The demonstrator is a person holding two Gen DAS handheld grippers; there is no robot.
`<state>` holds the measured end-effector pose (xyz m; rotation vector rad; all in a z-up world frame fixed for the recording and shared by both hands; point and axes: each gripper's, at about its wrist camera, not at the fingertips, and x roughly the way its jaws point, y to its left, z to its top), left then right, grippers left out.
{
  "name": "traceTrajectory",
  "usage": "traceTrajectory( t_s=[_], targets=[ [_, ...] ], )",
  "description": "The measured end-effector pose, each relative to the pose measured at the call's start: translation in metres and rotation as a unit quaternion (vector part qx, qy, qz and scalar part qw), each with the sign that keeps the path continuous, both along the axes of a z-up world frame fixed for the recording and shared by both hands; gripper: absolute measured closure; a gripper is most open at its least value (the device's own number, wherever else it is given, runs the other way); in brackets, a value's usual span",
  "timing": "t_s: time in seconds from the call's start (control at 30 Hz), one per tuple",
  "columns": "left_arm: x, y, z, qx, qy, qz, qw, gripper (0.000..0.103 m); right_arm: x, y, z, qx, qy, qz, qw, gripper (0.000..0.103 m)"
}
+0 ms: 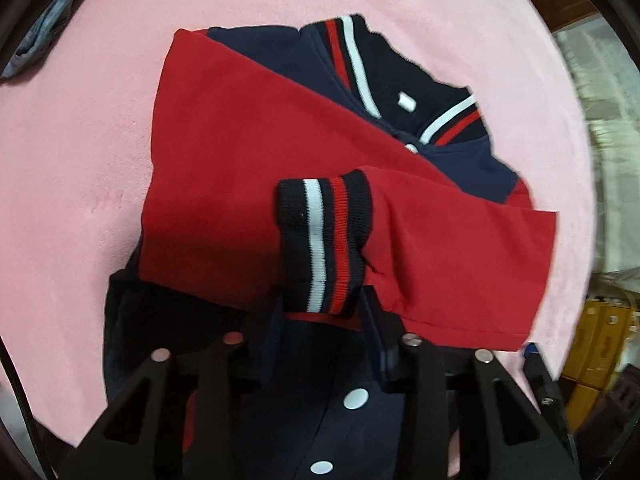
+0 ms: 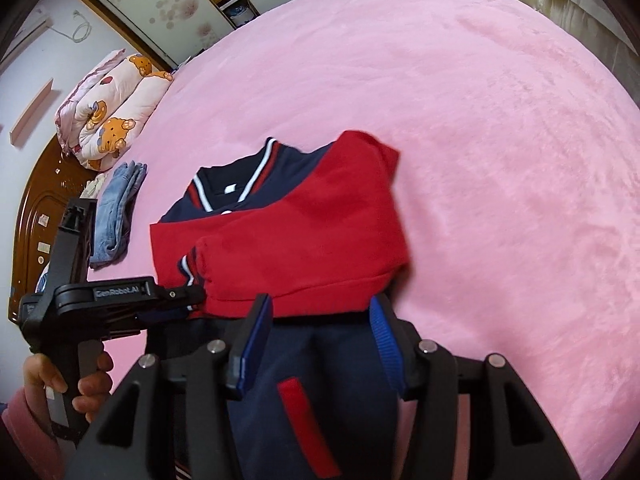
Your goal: Fold large clothes
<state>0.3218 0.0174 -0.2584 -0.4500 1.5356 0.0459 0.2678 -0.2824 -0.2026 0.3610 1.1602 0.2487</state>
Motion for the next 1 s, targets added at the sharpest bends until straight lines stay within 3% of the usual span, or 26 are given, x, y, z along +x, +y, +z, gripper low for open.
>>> traceTrajectory(
  t_s=[0.03,0.07,0.23,0.47,0.7,0.83,0.9,0.93,1.0],
  targets=[
    [0.001,-0.004,0.002,0.021,0.003,-0.002,0.9998,0.088,0.001,-0.003,0.000,0.000,-0.001,0.001,1.000,0.052],
    [0.002,-0.006,0.005,0.034,0.002,-0.001,0.9994,0.094,0.002,-0.005,0.000,-0.002,-0.002,0.002,1.000,0.052],
    [0.003,-0.003,0.032,0.033,-0.028,0.025,0.9988,0.096,0.009,-0.013,0.001,-0.002,-0.003,0.009,1.000,0.052],
    [0.010,0.012,0.072,0.066,-0.082,0.036,0.9937,0.096,0.018,-0.010,-0.001,-0.002,-0.008,0.025,1.000,0.052],
    [0.017,0.049,0.044,0.098,-0.055,0.029,0.9932,0.096,0.032,0.002,0.000,-0.004,-0.030,0.033,0.999,0.052],
    [0.011,0.043,0.019,0.156,-0.024,0.000,0.9875,0.096,0.039,0.012,-0.001,-0.004,-0.037,0.041,0.998,0.053],
    [0.008,0.043,0.010,0.183,-0.013,-0.014,0.9829,0.096,0.042,0.017,-0.006,-0.013,-0.033,0.047,0.998,0.062],
    [0.007,0.045,0.007,0.185,-0.009,-0.014,0.9826,0.096,0.044,0.019,-0.008,-0.020,-0.031,0.047,0.998,0.068],
    [0.001,0.053,0.002,0.172,-0.003,-0.003,0.9850,0.096,0.046,0.019,-0.011,-0.017,-0.031,0.045,0.998,0.070]
  ],
)
